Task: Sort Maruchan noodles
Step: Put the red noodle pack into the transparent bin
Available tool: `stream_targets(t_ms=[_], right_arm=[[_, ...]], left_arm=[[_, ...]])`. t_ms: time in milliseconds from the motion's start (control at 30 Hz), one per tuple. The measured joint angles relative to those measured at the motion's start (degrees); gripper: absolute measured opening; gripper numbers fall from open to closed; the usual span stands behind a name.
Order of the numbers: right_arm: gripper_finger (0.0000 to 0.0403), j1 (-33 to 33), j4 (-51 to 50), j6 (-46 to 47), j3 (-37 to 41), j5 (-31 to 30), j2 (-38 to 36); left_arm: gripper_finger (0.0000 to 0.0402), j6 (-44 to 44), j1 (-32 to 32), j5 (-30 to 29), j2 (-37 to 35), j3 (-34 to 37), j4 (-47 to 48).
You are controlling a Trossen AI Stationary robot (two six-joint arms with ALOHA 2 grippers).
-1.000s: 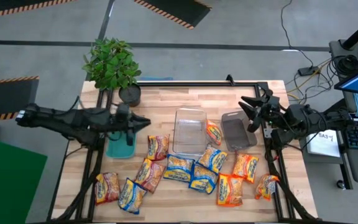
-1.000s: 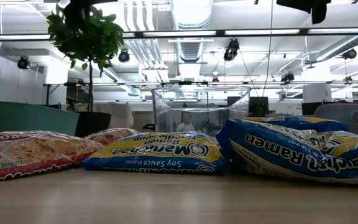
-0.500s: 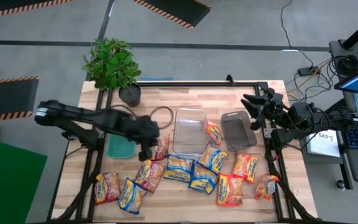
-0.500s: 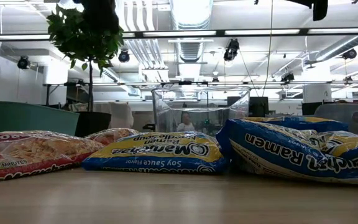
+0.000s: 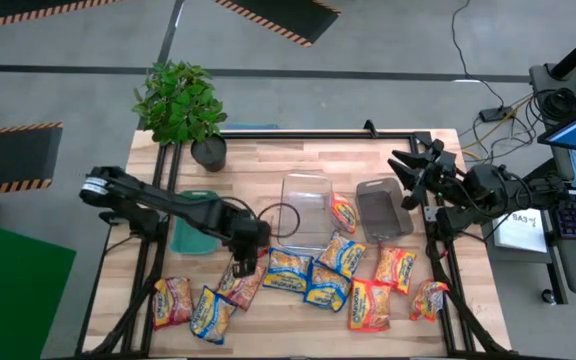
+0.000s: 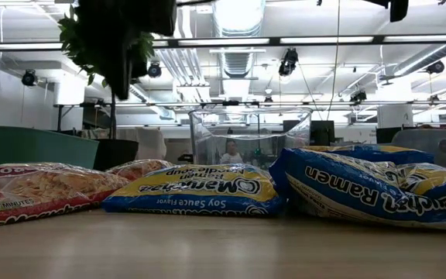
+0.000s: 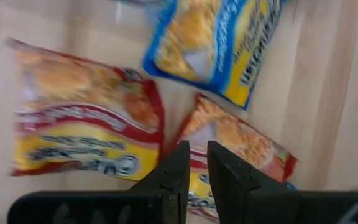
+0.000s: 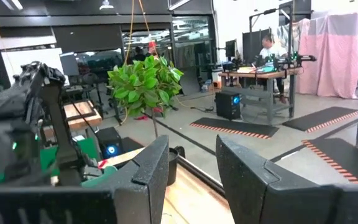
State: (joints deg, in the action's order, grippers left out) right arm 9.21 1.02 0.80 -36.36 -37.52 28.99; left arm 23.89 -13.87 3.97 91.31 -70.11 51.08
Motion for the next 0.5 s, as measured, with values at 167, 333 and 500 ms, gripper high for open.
stream_targets(t_ms=[167, 333, 500], right_arm=[[0.0123, 0.0, 1.8, -3.7, 0.0, 0.0, 0.0], [0.0123, 0.0, 1.9, -7.7, 0.0, 0.0, 0.3], [0.0123, 0.0, 2.7, -9.8, 0.0, -0.1, 0.4]], left_arm=[[0.0045, 0.9, -4.1, 0.7, 4.0, -0.4, 0.2], [0.0087, 3.4, -5.6, -0.1, 5.9, -0.4, 0.9], [0.0154, 3.7, -5.9, -2.0, 6.0, 0.1, 1.1]])
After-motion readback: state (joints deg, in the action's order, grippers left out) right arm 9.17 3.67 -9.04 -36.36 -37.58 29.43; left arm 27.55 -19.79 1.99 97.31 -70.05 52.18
